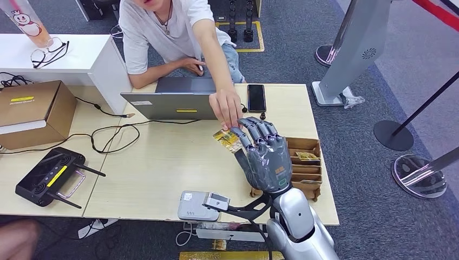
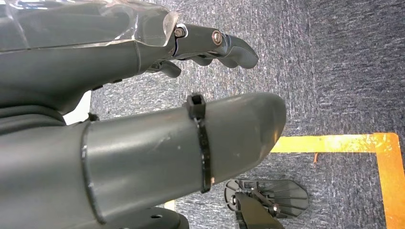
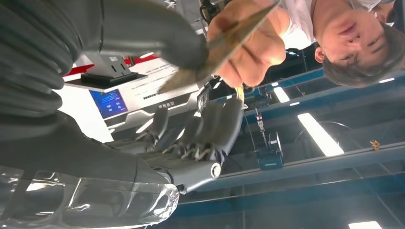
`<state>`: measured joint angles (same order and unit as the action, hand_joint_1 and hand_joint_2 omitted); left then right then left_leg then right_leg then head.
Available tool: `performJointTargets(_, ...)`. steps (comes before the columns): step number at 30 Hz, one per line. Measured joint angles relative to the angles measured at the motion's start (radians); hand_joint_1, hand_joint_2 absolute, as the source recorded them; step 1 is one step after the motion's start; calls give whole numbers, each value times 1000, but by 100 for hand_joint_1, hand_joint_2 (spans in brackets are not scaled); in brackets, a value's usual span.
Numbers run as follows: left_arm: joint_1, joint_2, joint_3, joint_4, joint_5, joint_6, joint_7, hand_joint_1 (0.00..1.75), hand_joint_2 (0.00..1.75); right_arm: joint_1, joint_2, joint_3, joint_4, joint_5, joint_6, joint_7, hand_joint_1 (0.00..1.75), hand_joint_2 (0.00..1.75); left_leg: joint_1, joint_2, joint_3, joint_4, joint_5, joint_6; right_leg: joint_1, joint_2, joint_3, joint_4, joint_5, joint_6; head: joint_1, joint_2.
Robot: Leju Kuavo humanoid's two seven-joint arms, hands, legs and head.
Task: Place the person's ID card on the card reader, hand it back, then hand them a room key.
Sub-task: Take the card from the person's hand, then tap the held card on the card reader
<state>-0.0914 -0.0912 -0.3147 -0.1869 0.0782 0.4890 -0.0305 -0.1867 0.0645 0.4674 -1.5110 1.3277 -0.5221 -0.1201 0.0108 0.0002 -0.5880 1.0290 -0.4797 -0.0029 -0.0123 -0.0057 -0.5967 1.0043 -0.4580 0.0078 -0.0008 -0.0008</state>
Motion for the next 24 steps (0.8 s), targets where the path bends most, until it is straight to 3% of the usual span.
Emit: performJointTargets(24, 0, -1, 0, 0, 0, 1, -1, 0, 0, 1, 0, 0, 1, 0, 0, 0, 175, 175, 0, 0, 0, 0, 0, 0, 0, 0, 0, 0, 0, 0, 0, 0)
